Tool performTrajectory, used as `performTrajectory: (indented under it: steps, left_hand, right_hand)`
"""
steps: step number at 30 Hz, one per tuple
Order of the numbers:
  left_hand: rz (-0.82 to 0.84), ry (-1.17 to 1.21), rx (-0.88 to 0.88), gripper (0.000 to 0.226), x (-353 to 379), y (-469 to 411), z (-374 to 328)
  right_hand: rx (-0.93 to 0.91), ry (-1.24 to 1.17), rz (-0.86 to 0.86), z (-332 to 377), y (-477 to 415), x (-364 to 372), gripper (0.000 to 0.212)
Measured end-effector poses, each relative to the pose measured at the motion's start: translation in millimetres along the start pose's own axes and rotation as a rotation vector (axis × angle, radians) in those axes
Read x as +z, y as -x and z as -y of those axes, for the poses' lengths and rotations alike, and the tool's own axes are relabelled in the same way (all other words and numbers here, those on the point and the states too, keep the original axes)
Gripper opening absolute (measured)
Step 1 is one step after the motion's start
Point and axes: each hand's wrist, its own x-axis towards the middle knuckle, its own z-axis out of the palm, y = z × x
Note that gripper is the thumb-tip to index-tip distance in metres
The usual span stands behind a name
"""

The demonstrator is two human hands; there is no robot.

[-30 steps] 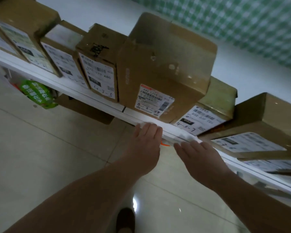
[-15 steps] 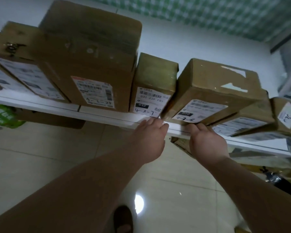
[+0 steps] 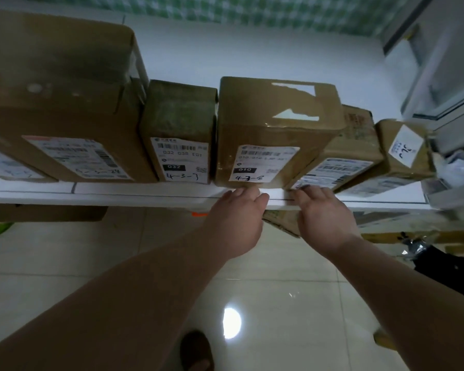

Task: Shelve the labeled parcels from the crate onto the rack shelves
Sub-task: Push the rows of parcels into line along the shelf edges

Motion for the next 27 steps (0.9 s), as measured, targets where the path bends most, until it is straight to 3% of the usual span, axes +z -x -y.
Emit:
performTrajectory:
  steps: [6, 13, 27]
  left_hand:
    - [0.035, -0.044, 0.063, 0.037, 9, -22, -22]
    - [0.147, -0.038, 0.169, 0.039, 15, -39, -46]
    - [0.151, -0.069, 0.198, 0.038, 24, -60, -60]
  right_hand:
    - [0.029, -0.063, 0.018, -17, 5, 5, 0.052]
    - [0.265, -0.048, 0.092, -67, 21, 8, 0.051]
    - [0.250, -0.073, 0.063, -96, 6, 10, 0.049]
